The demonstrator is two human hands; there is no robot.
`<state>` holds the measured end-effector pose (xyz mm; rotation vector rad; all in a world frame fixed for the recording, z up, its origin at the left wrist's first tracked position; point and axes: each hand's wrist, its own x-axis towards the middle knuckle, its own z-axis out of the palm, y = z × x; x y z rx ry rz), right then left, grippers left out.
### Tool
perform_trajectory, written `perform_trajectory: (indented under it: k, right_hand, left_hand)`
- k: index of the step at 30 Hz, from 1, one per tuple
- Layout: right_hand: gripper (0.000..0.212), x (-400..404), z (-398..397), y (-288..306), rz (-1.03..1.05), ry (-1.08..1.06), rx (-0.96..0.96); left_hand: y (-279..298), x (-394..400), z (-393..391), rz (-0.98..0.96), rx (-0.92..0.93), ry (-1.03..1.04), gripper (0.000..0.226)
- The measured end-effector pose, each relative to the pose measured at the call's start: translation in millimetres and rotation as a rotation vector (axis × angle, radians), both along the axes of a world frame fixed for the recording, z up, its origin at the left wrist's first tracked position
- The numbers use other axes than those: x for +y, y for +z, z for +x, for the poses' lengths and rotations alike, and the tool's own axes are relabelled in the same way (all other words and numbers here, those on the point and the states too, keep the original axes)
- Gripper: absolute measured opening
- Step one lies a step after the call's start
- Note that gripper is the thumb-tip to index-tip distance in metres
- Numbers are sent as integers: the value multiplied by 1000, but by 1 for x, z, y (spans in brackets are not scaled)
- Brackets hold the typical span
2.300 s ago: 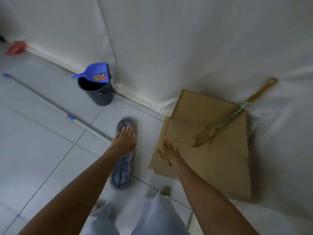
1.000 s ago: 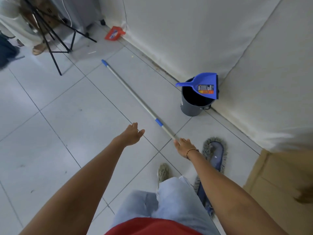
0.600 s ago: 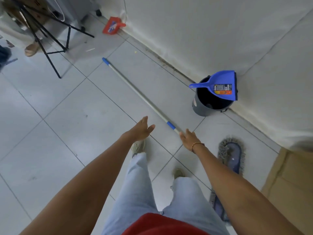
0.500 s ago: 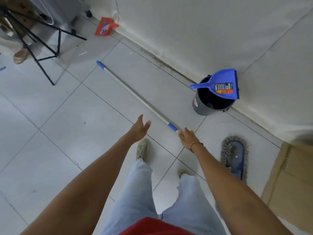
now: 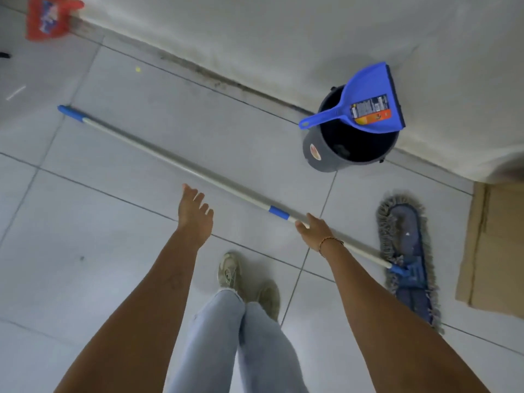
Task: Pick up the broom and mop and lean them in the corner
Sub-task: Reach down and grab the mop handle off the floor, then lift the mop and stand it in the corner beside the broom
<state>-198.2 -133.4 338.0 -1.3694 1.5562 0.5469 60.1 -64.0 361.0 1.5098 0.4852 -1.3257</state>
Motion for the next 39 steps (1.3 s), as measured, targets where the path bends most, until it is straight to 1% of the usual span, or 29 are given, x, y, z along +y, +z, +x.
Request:
perform_trajectory:
  k: [1, 4, 7, 8, 9, 10, 12, 15, 16, 18, 20, 21, 23, 24, 26, 28, 29, 30, 32, 34, 37, 38, 39]
  right_hand:
    - [64, -5, 1, -9, -3, -14, -12]
    - [69, -21, 3, -93, -21, 6, -17]
    - [80, -29, 1, -199, -6, 5, -12]
    - [84, -29, 0, -219, 3, 19, -4]
    - [85, -33, 4, -260, -11, 64, -13]
    - [84, -33, 4, -283, -24, 96, -18]
    - [69, -38, 14, -347, -61, 137, -62]
    - [32, -44, 32, -407, -74, 238, -99]
    - [28, -44, 37, -411, -66, 296, -82]
    - [28, -45, 45, -411, -73, 354, -35]
    - [32, -47, 50, -389, -56, 364, 8]
    - [33, -45, 49, -378, -43, 370, 24]
    - [30, -42, 47, -338, -55, 376, 42]
    - [28, -39, 44, -313, -65, 383, 47]
    - [21, -34, 35, -268, -97, 371, 55]
    - [10, -30, 23, -215, -130, 287, 52]
    - [9, -28, 15, -194, -152, 225, 45]
    - [10, -28, 8, -157, -175, 159, 44]
    - [12, -28, -7, -108, -210, 46, 28]
    - [8, -28, -21, -63, -217, -39, 2]
    - [4, -30, -38, 23, -222, -102, 3]
    - [5, -32, -39, 39, -234, -105, -11]
    - [7, -32, -48, 76, -250, -143, -26]
  left_hand:
    - [-10, -1, 1, -5, 21, 50, 66]
    - [-97, -16, 0, -4, 51, 92, 72]
    - [-204, -29, 4, 20, 58, 95, 77]
    - [-226, -31, 8, 34, 60, 92, 78]
    - [-262, -38, 15, 29, 49, 110, 79]
    - [-287, -41, 20, 25, 42, 120, 79]
    - [-347, -55, 36, -11, 26, 166, 79]
    - [-401, -67, 54, -75, 4, 238, 73]
    - [-409, -68, 56, -84, -6, 258, 69]
    - [-409, -69, 61, -91, -23, 278, 63]
    - [-385, -68, 66, -93, -52, 263, 53]
    - [-371, -68, 67, -102, -64, 256, 44]
    - [-326, -68, 72, -145, -75, 269, 26]
    - [-297, -67, 73, -165, -79, 281, 24]
    - [-242, -68, 69, -214, -92, 272, 26]
    - [-174, -71, 59, -300, -88, 246, 32]
    - [-146, -74, 53, -352, -88, 230, 35]
    - [-99, -78, 47, -396, -80, 191, 38]
    - [-35, -85, 28, -479, -80, 105, 44]
    - [31, -94, 1, -549, -102, 6, 48]
    - [142, -104, -43, -617, -162, -88, 49]
    - [164, -107, -53, -656, -191, -97, 50]
    - [209, -113, -71, -708, -193, -156, 51]
